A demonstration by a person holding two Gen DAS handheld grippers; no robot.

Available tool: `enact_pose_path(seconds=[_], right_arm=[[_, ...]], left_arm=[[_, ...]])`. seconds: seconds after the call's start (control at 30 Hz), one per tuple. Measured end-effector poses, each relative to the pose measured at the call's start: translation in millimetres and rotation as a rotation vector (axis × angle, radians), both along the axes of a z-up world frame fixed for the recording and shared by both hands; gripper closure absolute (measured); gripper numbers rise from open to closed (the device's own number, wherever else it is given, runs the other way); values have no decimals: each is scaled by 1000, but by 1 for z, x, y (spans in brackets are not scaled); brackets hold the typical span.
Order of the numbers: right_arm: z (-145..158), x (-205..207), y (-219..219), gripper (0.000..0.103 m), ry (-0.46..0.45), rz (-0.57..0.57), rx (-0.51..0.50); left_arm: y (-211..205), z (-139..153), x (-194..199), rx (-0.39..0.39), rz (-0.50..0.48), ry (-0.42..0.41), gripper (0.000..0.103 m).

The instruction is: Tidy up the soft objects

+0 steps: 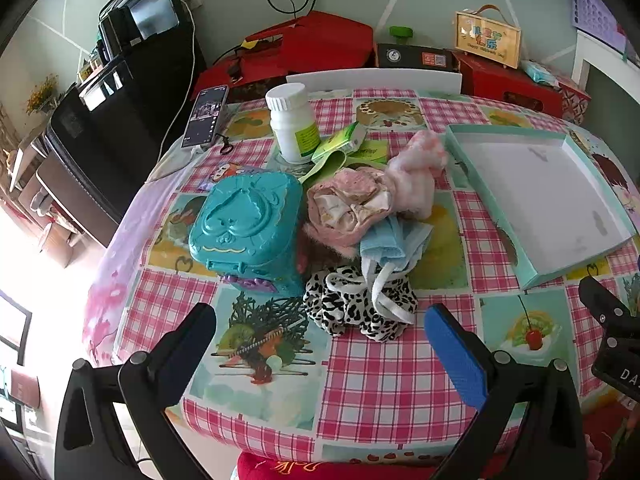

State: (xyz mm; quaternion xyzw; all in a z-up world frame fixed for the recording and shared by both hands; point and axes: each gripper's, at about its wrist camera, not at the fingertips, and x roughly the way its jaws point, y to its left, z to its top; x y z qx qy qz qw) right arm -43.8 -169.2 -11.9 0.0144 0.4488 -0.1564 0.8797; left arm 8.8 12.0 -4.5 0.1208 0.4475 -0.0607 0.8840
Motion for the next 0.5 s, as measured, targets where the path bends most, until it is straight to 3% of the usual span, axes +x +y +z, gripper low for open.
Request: enact_pose_path(seconds=[0.5], right_arm=[[-1,1,1,0,6,4,-10]], left_arm=[[2,-1,1,1,16,6,0]])
